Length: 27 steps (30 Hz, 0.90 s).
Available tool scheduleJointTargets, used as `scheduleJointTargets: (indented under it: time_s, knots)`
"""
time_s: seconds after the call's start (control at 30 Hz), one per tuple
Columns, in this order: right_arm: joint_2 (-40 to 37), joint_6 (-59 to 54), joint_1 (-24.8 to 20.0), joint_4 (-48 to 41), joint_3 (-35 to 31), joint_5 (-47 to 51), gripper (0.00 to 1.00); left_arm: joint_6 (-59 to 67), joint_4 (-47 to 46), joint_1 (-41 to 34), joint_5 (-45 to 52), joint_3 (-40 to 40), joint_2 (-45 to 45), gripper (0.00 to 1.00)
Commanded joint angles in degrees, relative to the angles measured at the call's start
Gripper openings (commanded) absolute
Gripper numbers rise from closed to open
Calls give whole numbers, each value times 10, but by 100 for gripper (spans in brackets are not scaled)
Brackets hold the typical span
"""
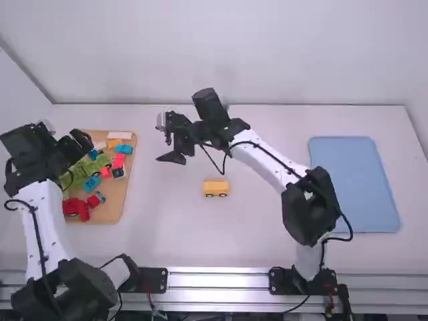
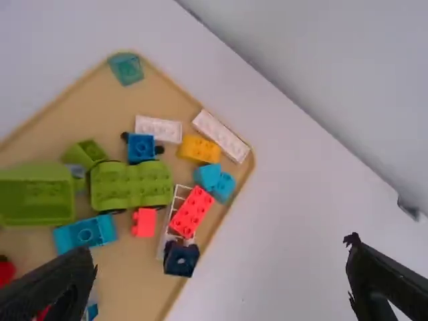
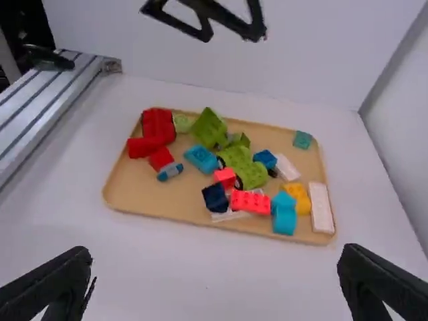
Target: Assemble lego blocks to make yellow taxi
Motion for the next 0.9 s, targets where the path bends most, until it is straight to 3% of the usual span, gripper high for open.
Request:
scheduleJointTargets:
  time_s: [0.0,0.43,0.6,0.87]
  knots:
    - [0,-2,-6,2,19,-16,98,27,-18,-8,-8,30,1,99]
    - [0,0,-5,-4,17,4,98,65,-77,-73,-69,108,80,99]
    - [0,-2,0,-9,17,13,98,94,-104,-87,-68,180,157,99]
    - [0,0,13,-11,17,54,98,109,-183,-97,-90,357,313,99]
